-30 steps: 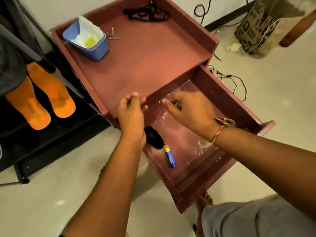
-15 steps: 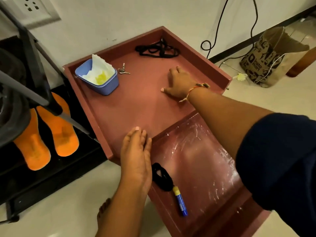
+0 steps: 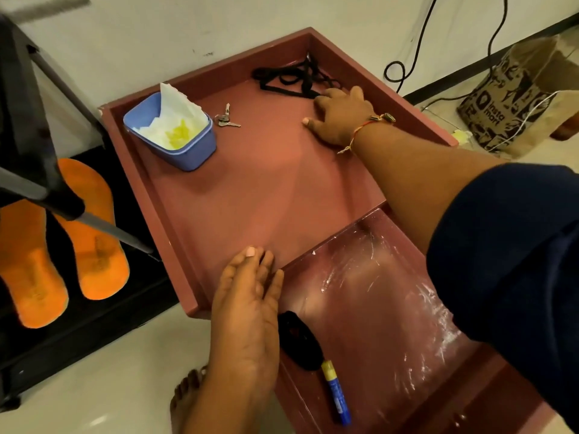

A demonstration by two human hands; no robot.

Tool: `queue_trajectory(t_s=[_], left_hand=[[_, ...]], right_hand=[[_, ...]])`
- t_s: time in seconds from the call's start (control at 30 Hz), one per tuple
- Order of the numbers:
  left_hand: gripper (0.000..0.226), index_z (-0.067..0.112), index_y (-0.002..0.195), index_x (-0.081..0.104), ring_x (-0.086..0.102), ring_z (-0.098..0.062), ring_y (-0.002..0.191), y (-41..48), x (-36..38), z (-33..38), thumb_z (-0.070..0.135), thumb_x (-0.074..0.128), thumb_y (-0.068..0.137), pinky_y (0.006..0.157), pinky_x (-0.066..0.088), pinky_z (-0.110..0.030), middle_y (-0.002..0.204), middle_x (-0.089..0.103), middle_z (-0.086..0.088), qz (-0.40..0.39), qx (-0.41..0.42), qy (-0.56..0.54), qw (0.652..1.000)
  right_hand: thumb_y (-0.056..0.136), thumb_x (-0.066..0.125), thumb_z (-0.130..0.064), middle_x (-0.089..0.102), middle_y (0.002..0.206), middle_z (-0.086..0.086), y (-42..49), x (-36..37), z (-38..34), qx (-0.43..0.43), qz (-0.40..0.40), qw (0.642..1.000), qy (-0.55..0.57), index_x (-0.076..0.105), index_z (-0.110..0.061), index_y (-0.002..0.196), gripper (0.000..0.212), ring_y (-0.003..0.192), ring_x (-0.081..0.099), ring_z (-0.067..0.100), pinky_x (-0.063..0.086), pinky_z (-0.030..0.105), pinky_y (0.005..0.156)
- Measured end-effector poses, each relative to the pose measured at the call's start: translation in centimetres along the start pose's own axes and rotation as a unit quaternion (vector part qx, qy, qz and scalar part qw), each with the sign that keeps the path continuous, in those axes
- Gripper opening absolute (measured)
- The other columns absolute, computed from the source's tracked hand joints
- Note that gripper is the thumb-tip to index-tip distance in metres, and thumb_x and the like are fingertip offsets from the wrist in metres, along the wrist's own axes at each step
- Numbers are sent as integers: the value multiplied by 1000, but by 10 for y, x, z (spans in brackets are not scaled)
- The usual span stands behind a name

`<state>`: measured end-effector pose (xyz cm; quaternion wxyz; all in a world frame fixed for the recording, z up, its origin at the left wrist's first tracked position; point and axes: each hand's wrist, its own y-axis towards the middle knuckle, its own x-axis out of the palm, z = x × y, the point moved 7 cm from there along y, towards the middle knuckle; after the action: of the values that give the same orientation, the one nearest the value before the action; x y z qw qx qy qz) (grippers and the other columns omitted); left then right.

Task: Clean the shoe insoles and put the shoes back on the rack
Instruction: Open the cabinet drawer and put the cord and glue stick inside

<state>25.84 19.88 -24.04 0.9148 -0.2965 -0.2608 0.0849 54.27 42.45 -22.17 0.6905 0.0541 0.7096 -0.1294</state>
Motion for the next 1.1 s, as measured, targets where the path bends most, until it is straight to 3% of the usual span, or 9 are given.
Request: queue_trajectory(t_s=[0.17, 0.33, 0.43, 0.5, 0.57, 0.67, 0.8, 0.9, 1.1], left_hand=[[10, 14, 107, 65, 70, -18, 112, -2, 8, -4, 16, 61, 98, 106, 51, -39, 118, 73, -7, -5, -1, 5, 1000], [25, 20, 121, 61, 66, -14, 117, -10, 22, -8, 16, 66, 97, 103, 52, -32, 122, 67, 0, -56, 40, 145, 987], [49, 36, 134, 51, 61, -3, 119, -23, 38, -6, 15, 70, 94, 100, 51, -23, 132, 61, 12, -149, 129, 290, 937], [54, 41, 133, 54, 60, -5, 122, -35, 49, -8, 10, 71, 92, 99, 52, -24, 135, 61, 11, -213, 174, 359, 892], [41, 37, 118, 67, 64, -8, 112, -44, 53, -12, 6, 71, 91, 93, 54, -27, 125, 65, 6, -237, 211, 416, 852], [36, 40, 92, 71, 66, -8, 96, -59, 51, -20, 4, 70, 90, 85, 54, -27, 105, 70, 7, -240, 241, 468, 816], [31, 40, 85, 71, 66, -1, 82, -58, 42, -18, 9, 73, 90, 76, 52, -21, 84, 72, 17, -232, 224, 464, 825], [22, 31, 87, 72, 62, 0, 70, -55, 36, -14, 10, 77, 88, 66, 49, -18, 78, 70, 12, -221, 201, 454, 839], [21, 36, 87, 75, 68, -5, 82, -51, 35, -6, 18, 68, 96, 76, 54, -24, 89, 76, 9, -182, 184, 432, 864]], right_hand=[[88, 58, -18, 67, 107, 9, -52, -9, -15, -76, 97, 985, 124, 70, -16, 103, 19, 101, 61, 33, 47, 35, 81], [89, 66, -20, 68, 88, -5, -170, -4, -32, -31, 2, 936, 352, 64, -19, 109, 20, 83, 65, 17, 51, 29, 74], [93, 67, -22, 71, 85, -8, -250, -14, -33, 3, -48, 899, 435, 69, -21, 109, 17, 79, 65, 5, 50, 20, 73], [94, 66, -19, 71, 83, -6, -302, -29, -29, 35, -69, 871, 485, 72, -19, 106, 14, 76, 64, 7, 54, 29, 72], [95, 64, -17, 62, 74, 3, -343, -40, -23, 77, -86, 840, 530, 74, -19, 100, 10, 70, 55, 22, 51, 42, 68], [96, 62, -17, 54, 71, 4, -386, -38, -11, 136, -97, 814, 556, 73, -20, 92, 12, 67, 49, 20, 45, 36, 66], [100, 56, -18, 59, 76, 11, -391, -31, 2, 172, -60, 812, 554, 66, -15, 92, 14, 57, 55, 11, 48, 29, 59], [101, 55, -21, 73, 86, 3, -372, -29, 13, 163, 0, 820, 549, 64, -20, 94, 12, 81, 64, 31, 53, 42, 81], [101, 50, -14, 49, 68, -2, -355, -12, 19, 241, 8, 654, 717, 60, -19, 96, 11, 49, 40, 7, 40, 26, 51]])
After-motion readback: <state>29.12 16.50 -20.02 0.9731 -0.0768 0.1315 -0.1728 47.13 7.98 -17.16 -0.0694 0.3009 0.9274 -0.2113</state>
